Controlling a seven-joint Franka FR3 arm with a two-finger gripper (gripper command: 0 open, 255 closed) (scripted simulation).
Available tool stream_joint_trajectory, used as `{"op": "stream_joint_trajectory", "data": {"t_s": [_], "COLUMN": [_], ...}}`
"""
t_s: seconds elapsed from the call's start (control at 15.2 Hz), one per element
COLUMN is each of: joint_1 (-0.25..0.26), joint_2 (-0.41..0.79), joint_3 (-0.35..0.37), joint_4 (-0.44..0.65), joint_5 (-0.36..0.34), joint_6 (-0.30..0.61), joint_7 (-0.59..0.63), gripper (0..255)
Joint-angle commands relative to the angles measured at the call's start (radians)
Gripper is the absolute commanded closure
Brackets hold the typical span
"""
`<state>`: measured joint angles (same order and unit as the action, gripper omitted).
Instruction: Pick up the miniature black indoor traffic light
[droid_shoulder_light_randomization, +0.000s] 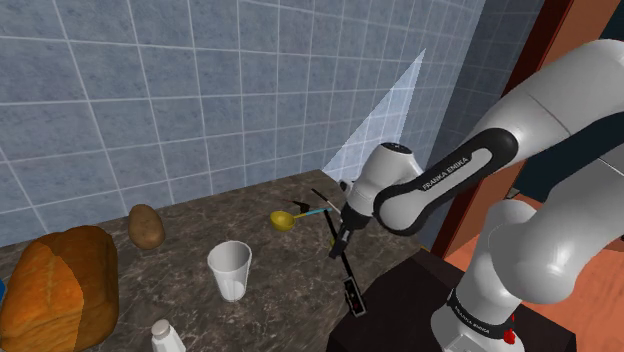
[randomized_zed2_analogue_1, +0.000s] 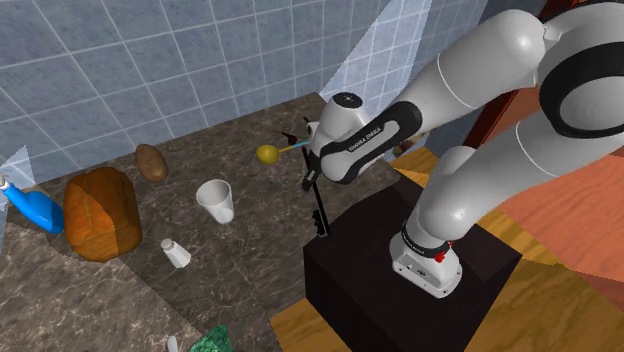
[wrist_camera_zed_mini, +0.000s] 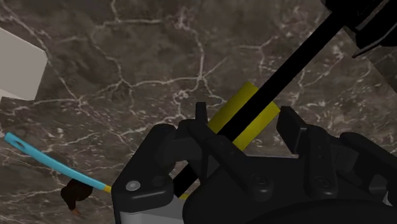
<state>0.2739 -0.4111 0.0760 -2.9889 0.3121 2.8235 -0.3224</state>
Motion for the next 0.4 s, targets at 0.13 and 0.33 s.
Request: {"op": "stream_joint_trajectory", "data": {"t_s": [0.13,0.33], "joint_1": [-0.029,-0.036], "joint_2": [-0.074,-0.094], "joint_3": [0.016,0.019], "joint_4": [0.025,0.030], "joint_5": [-0.028,-0.033], "joint_6": [-0.081,-0.106], "joint_7": [0.025,0.030], "gripper": [255,255]}}
